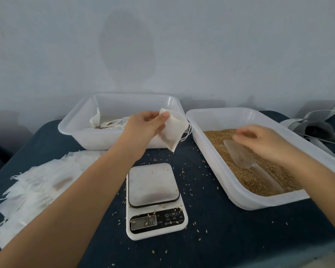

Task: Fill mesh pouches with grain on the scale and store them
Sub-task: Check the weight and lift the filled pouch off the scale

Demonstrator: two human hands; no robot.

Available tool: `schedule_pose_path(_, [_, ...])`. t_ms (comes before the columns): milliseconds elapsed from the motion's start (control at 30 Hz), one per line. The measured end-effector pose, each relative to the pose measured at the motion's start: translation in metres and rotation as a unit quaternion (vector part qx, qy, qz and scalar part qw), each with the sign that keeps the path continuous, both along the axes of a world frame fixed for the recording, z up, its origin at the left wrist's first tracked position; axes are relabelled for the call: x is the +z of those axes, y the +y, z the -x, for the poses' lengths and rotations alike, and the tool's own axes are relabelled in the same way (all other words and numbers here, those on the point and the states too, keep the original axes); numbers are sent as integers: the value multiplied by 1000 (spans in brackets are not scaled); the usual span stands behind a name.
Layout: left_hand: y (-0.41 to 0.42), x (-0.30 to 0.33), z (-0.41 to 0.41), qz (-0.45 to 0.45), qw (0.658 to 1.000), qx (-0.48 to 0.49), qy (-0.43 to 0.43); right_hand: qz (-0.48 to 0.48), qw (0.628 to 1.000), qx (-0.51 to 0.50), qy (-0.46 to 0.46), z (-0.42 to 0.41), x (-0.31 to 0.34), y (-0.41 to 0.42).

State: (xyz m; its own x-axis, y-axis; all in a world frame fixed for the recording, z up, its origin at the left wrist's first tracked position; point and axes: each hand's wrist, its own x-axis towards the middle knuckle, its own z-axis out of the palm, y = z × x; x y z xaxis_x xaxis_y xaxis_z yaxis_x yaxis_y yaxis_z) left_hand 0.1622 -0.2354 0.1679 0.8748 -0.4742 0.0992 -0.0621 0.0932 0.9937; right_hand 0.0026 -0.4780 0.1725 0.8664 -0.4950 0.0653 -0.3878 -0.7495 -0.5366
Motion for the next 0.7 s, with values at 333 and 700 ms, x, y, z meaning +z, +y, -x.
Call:
schedule_pose_path(333, [7, 16, 6, 12, 995, 70, -66, -213, 953, 154, -151, -81, 24, 116])
schedule_pose_path(700, [38, 12, 4, 54, 996, -43, -59, -217, 941, 179, -186, -96, 55, 115])
